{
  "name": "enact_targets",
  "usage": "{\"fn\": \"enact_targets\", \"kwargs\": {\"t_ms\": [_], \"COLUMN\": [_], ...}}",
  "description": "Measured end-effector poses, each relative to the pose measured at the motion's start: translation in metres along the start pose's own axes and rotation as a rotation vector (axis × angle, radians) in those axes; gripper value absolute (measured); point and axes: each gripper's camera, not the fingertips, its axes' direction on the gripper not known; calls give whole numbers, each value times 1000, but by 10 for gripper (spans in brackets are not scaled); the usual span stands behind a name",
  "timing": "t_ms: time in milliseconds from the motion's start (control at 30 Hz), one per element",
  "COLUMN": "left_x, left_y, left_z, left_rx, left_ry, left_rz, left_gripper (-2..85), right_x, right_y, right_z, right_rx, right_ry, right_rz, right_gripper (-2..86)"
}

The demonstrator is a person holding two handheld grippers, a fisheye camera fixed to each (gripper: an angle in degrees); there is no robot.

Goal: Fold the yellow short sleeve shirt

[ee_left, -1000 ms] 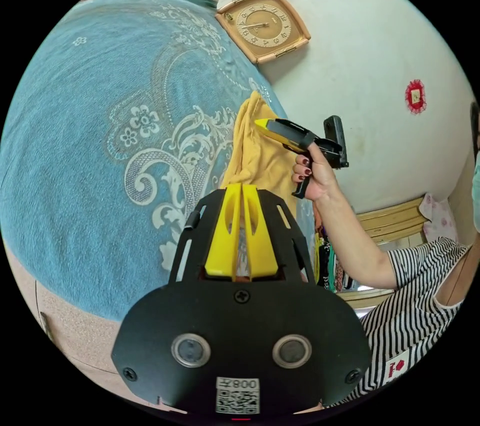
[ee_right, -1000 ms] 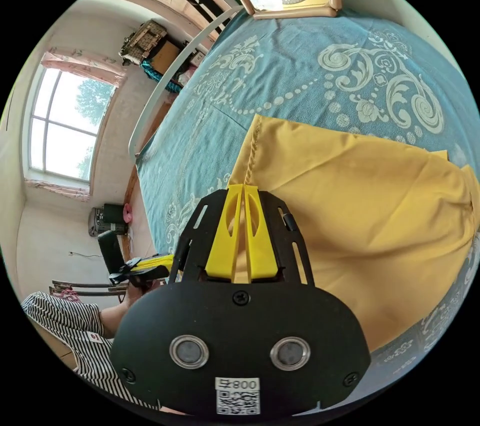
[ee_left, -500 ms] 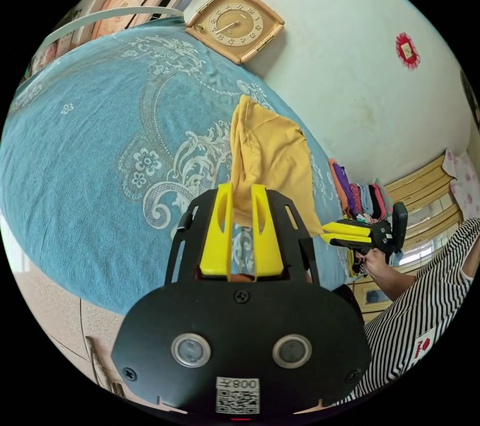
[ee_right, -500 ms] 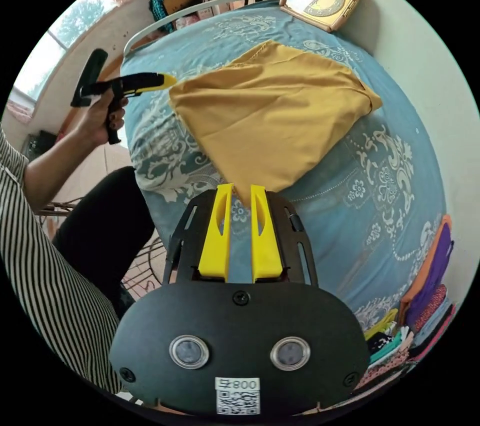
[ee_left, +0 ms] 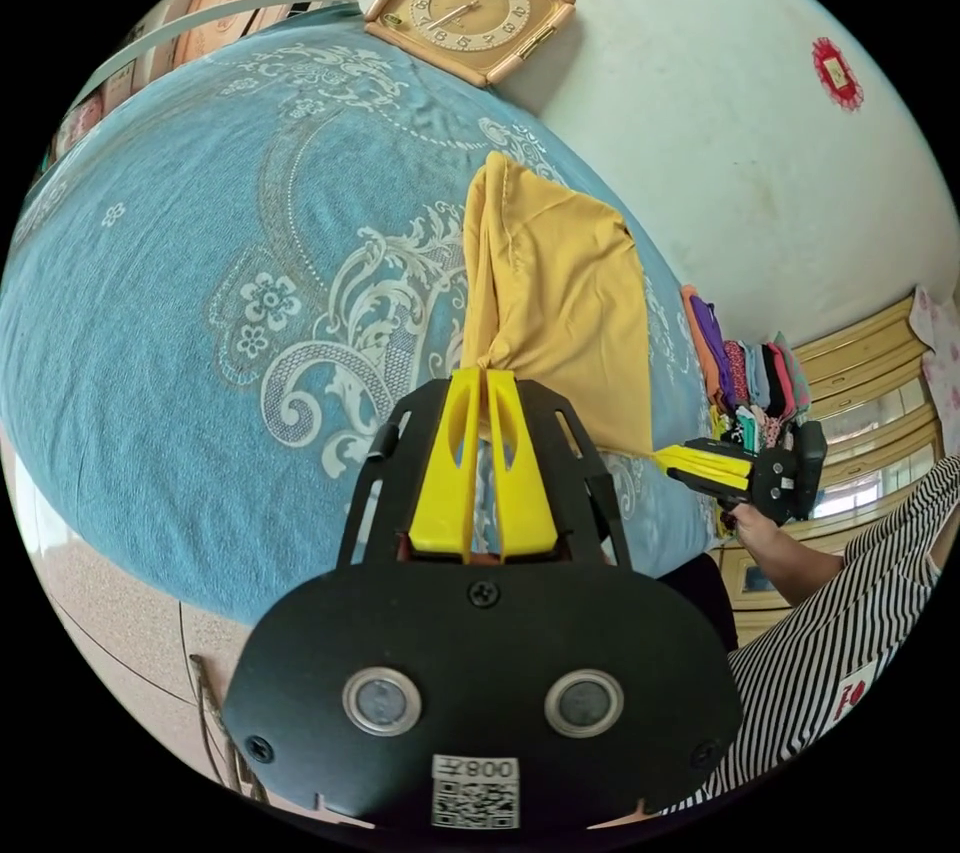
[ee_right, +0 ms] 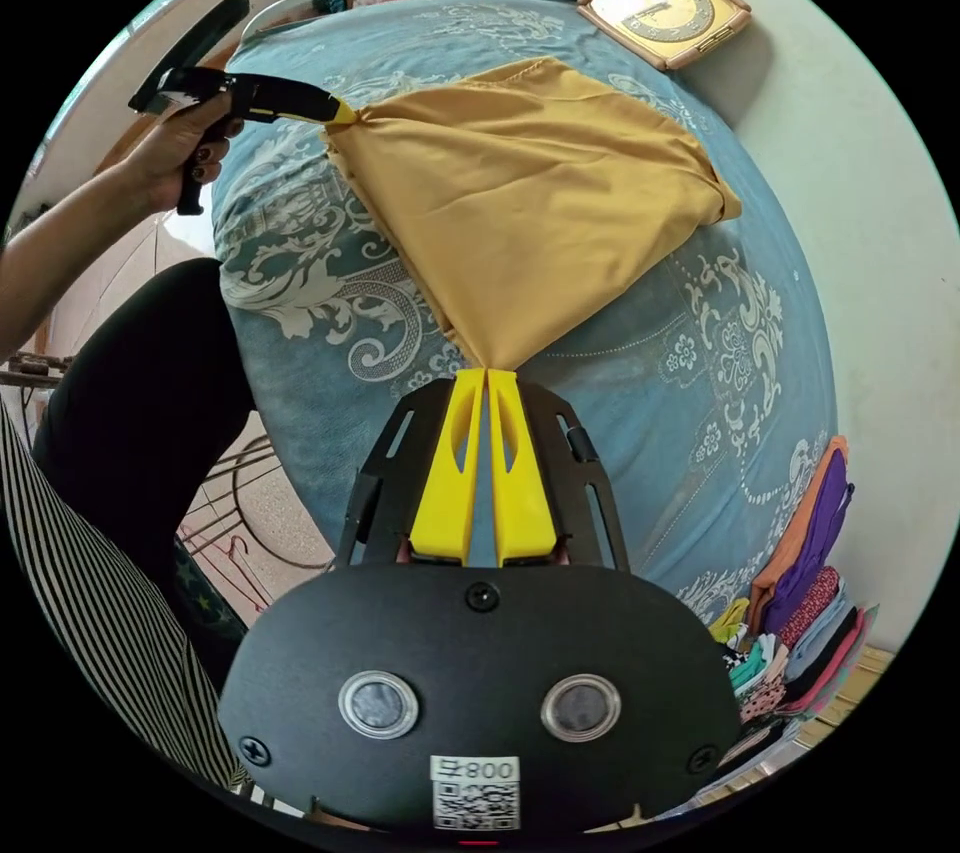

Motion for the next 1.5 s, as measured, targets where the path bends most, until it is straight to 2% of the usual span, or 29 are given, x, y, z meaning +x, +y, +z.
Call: {"fn": "enact_targets", "kwargs": {"t_ms": [200,300,400,467,633,700,800,933,1067,1200,1400,1500], "left_x": [-2,-5,-6,-7,-8,-8,-10,-11,-12,-15,-21,-24], "left_y": [3,5,7,7,6,4,2,-1,-1,-3,-12,-20], "left_z": [-3,-9,-14,-14,-17,-17,-18,-27,-45,-55,-59,-53], "left_rx": [-12,4,18,11,7,-2,-4,8,69,85,2,-62], "left_ry": [31,72,103,101,99,92,103,129,155,162,195,233], "left_rz": [-12,-30,-39,-47,-61,-58,-61,-61,-60,-96,-119,-126], "left_gripper": [18,21,22,22,21,21,20,26,43,67,92,85], "right_x": [-2,14,53,92,175,201,226,237,240,255,275,270], "right_y": [2,14,24,11,-50,-72,-95,-86,-63,-65,-25,9], "right_z": [16,11,-7,-20,-8,12,55,58,32,67,39,30], "right_rx": [-29,-54,49,187,340,301,139,147,257,106,224,285], "right_ry": [-10,-115,-288,-361,-289,-276,-279,-300,-247,-286,-299,-442], "right_rz": [-2,38,154,188,303,353,383,370,370,373,425,427], "right_gripper": [5,3,2,2,1,1,2,1,1,2,2,4]}}
